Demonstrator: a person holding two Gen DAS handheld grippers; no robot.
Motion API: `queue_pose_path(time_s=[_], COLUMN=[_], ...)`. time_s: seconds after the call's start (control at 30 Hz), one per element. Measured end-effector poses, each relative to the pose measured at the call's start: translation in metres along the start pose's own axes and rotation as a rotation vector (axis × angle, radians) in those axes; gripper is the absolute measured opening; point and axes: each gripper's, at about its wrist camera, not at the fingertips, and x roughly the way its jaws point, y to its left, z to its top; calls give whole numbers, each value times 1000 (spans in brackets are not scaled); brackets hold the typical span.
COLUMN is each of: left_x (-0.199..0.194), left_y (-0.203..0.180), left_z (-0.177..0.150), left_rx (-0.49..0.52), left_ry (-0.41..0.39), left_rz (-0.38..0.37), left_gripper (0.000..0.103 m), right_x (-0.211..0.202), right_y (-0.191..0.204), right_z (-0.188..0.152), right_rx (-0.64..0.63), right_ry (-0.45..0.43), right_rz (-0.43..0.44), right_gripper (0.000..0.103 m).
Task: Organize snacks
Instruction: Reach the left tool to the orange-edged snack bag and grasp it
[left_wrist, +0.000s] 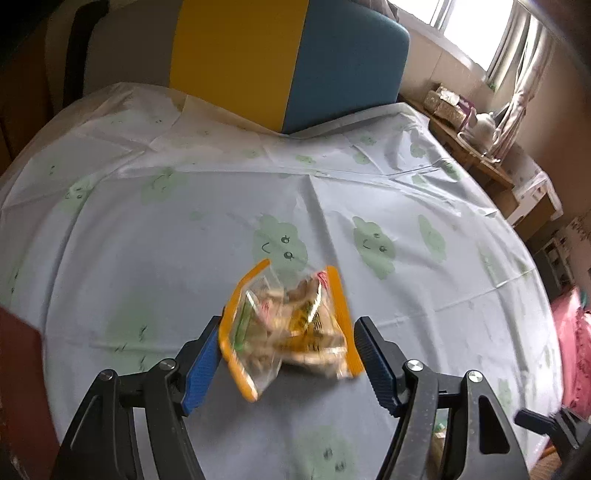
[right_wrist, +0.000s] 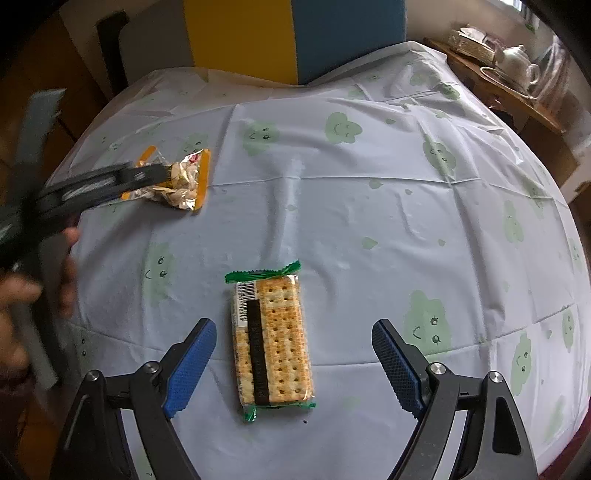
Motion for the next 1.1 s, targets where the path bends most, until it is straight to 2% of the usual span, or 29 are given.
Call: queue_pose_path(time_s=[0.07, 0.1, 0.13, 0.17, 0.27, 0.53, 0.7, 0.87, 1.0, 1.1], left_x=[15, 13, 11, 10, -2, -53, -89, -98, -101, -98], left_y=[1, 1, 0, 0, 4, 0, -7, -12, -12, -4], left_z=[-2, -3, -5, -6, -13, -63, -116, -160, -177, -176], left_rx=[-16, -15, -4, -4, -12, 34, 86, 136, 146, 101], left_ry=[34, 7, -4, -5, -24, -31, -51, -21, -37, -30], left_rz=[9, 7, -1, -11, -36, -44, -90, -119, -120, -149], left_gripper=[71, 68, 55, 49, 42, 40, 40, 40, 40, 41], right_x=[1, 1, 2, 2, 4, 7, 7, 4, -4, -10], right_y=[0, 0, -1, -1, -1, 6, 6, 3, 7, 17], right_z=[0, 0, 0, 1, 0, -2, -3, -1, -1, -2], right_rx=[0, -1, 0, 1, -2, -48, -52, -36, -56, -105], right_ry=[3, 5, 6, 5, 7, 13, 6, -14, -58, -103], right_rz=[4, 5, 5, 4, -3, -21, -31, -27, -2, -16], right_gripper=[87, 87, 87, 87, 87, 87, 87, 87, 85, 85])
